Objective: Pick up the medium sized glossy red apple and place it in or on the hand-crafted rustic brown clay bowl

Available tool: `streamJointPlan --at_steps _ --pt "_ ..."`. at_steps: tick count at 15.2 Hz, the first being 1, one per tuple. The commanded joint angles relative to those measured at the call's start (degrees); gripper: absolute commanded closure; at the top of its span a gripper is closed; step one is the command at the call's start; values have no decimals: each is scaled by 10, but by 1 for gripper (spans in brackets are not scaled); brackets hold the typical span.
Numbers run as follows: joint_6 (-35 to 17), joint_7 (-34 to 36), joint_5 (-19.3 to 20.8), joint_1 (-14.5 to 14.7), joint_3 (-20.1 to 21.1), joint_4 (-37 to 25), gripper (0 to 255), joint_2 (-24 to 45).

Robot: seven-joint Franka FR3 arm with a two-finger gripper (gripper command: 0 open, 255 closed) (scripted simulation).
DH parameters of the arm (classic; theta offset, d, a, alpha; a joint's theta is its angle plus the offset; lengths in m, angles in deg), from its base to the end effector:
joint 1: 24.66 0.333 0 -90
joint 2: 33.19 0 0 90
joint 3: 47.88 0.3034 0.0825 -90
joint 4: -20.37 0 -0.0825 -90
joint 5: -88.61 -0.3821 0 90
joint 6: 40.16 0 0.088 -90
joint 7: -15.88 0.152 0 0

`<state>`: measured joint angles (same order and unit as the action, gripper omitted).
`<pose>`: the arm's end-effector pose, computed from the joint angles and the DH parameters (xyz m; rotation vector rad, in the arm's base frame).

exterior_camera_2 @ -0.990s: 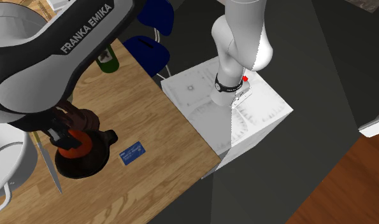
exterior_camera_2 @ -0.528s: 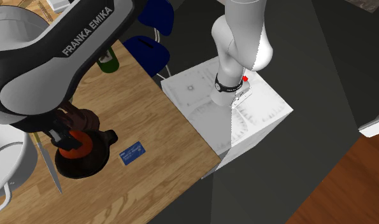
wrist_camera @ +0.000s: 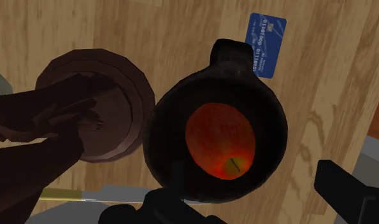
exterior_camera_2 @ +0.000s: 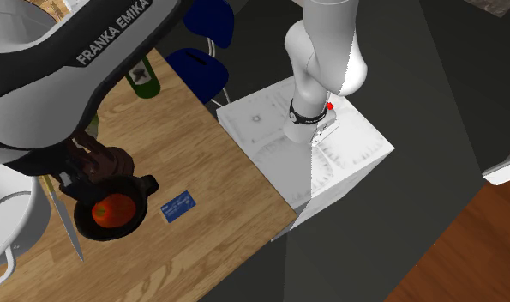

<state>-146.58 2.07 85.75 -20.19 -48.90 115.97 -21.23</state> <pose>0.6162 0.0438 0.4225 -3.0640 -0.4427 0.0244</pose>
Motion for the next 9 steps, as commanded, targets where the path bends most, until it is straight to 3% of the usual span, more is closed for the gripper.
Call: streamJointPlan --at_steps 1,9 --pt "36 -2 0 -2 -1 -34 0 -2" --pt "51 -2 0 -3 -2 -49 0 -2"
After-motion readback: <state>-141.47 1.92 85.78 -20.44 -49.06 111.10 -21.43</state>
